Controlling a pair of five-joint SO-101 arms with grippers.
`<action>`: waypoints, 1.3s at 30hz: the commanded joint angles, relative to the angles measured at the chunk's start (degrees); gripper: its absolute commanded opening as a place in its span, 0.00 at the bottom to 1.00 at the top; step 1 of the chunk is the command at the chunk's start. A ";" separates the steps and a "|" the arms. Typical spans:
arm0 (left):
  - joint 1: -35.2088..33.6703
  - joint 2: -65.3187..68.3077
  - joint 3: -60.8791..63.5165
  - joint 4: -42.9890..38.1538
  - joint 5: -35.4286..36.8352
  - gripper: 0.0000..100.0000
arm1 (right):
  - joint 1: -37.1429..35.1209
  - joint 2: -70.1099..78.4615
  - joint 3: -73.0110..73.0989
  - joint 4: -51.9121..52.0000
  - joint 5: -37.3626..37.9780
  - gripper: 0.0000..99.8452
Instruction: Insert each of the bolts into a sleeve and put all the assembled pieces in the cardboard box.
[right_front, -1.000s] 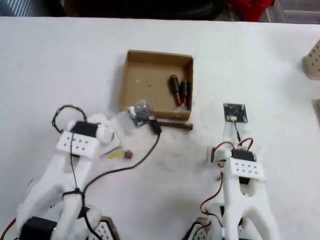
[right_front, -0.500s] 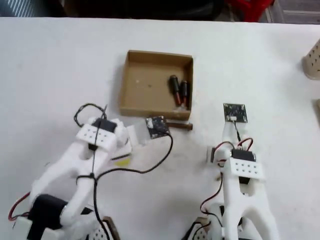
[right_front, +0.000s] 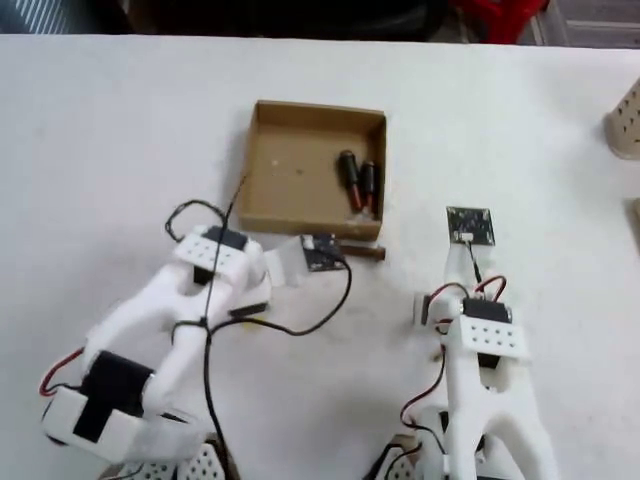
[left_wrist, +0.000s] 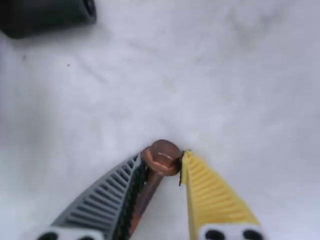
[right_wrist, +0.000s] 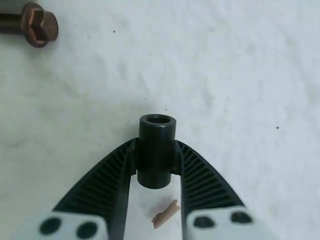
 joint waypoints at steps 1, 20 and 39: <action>0.84 1.71 -4.31 -0.35 1.41 0.10 | -0.66 -1.63 -0.26 -0.84 0.88 0.02; 0.66 5.14 -12.31 0.18 61.19 0.10 | -0.66 -1.63 -0.26 -0.84 0.88 0.02; -2.15 5.76 -11.87 0.18 46.77 0.21 | -0.66 -1.71 -0.26 -0.84 0.88 0.02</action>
